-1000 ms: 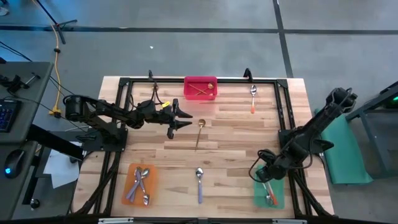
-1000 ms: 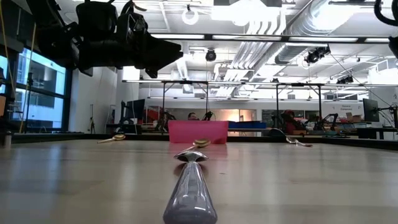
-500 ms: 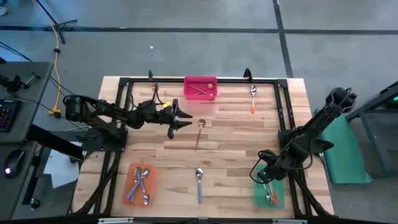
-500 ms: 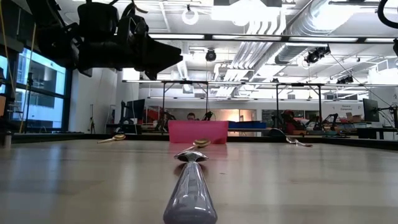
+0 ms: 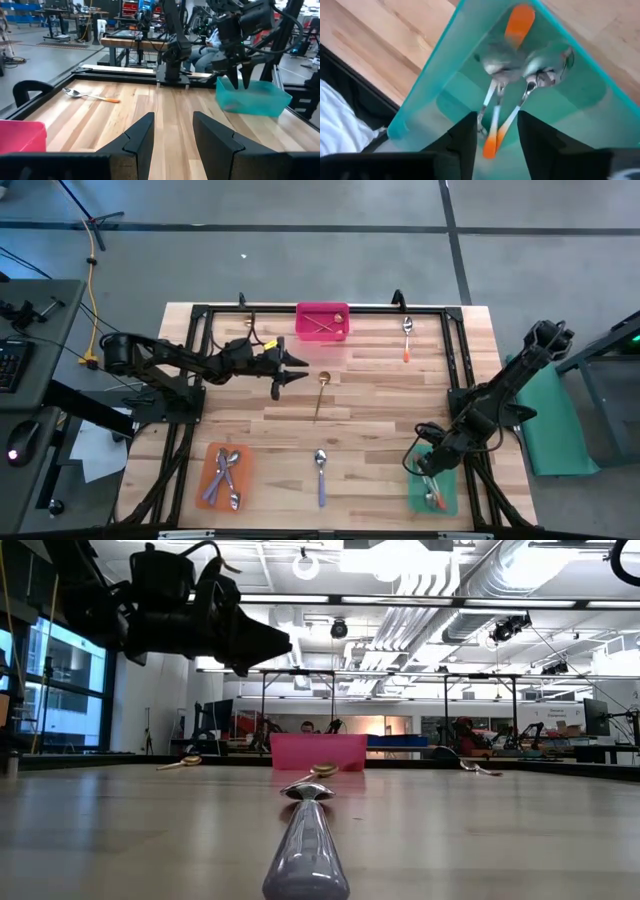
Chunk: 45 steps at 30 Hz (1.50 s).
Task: Sort silverware by color (type)
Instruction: Put the gold spoon into the red bin
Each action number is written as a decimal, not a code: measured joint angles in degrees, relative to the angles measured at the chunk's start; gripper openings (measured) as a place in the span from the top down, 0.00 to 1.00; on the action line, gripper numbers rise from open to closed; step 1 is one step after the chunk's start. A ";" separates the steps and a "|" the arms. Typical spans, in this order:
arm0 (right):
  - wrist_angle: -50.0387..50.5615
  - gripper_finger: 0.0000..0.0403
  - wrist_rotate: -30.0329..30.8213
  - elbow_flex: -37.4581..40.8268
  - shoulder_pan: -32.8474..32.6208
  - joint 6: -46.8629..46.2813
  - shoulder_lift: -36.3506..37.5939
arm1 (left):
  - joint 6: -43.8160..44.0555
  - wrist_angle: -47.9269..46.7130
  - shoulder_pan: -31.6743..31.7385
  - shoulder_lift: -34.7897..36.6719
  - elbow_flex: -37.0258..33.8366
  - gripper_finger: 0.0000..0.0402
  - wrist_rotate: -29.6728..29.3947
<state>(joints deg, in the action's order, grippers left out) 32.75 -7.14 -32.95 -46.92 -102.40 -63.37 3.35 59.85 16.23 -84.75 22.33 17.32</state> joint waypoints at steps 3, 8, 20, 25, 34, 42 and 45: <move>-0.17 0.67 -0.41 0.00 0.00 0.08 0.89 | 0.42 -1.12 0.51 1.31 0.00 0.68 0.72; -0.90 0.74 3.37 0.00 0.05 4.19 3.28 | -0.32 -7.55 0.75 5.53 0.00 0.68 1.49; -7.42 0.97 19.35 0.01 13.05 47.78 8.66 | -1.99 -38.16 1.50 20.84 0.03 0.68 -11.65; -14.71 0.99 17.56 0.04 23.87 70.66 6.21 | 6.58 -50.92 3.33 23.24 0.02 0.68 -27.64; -36.55 1.00 2.56 0.07 40.30 99.32 -6.08 | 15.05 -57.98 11.20 16.89 0.07 0.63 -35.95; -46.99 1.00 -7.59 0.13 48.88 105.83 -15.81 | 18.00 -58.46 21.20 7.30 2.24 0.52 -36.53; -48.08 1.00 -8.58 0.13 49.96 106.17 -17.97 | 16.30 -58.22 23.64 4.65 3.32 0.50 -37.98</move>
<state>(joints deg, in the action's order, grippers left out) -15.33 -15.72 -32.82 3.04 3.77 -81.33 19.65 1.63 39.87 -80.10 25.65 -20.66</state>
